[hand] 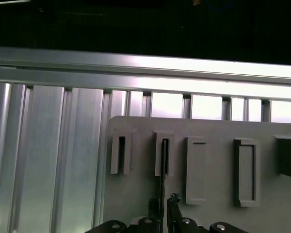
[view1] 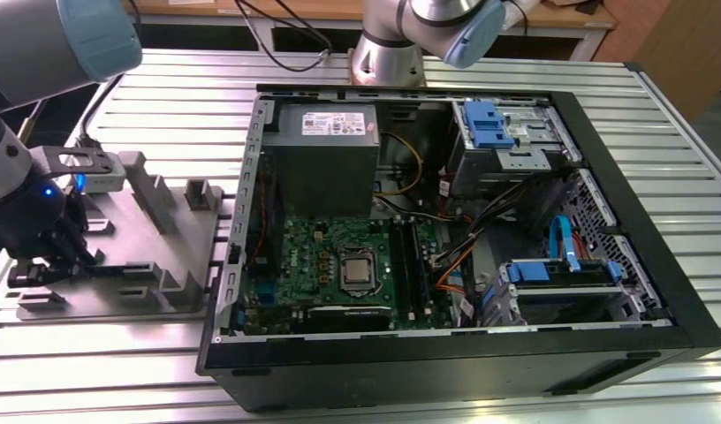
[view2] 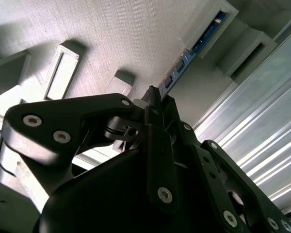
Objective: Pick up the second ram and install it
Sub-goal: 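Pick up the second ram and move it above second insertion slot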
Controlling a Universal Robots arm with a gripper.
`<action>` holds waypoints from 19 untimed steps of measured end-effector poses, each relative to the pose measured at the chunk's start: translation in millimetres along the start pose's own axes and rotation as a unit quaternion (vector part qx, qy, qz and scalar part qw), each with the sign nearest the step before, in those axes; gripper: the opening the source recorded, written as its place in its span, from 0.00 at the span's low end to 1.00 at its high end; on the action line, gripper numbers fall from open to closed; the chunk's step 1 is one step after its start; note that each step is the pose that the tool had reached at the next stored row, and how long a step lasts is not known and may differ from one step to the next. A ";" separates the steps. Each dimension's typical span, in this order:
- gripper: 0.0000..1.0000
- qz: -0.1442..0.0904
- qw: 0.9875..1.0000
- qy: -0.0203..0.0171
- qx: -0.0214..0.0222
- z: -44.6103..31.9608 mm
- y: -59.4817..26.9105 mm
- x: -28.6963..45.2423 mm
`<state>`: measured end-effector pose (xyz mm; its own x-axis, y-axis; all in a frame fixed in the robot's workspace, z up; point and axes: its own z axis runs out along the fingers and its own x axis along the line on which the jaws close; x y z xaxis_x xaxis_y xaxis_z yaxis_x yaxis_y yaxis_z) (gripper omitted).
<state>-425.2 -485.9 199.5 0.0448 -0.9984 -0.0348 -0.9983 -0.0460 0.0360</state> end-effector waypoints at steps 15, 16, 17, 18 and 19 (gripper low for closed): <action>0.20 0.000 1.000 0.000 0.000 -1.5 -1.7 0.0; 0.20 0.000 1.000 0.000 0.000 -1.5 -1.7 0.0; 0.20 0.000 1.000 0.000 0.000 -1.5 -1.7 0.0; 0.13 0.000 1.000 0.000 0.000 -1.5 -1.7 0.0; 0.13 0.000 1.000 0.000 0.000 -1.5 -1.8 0.0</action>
<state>-423.4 -485.9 201.0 0.0448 -0.9984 -0.0348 -0.9983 -0.0460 0.0360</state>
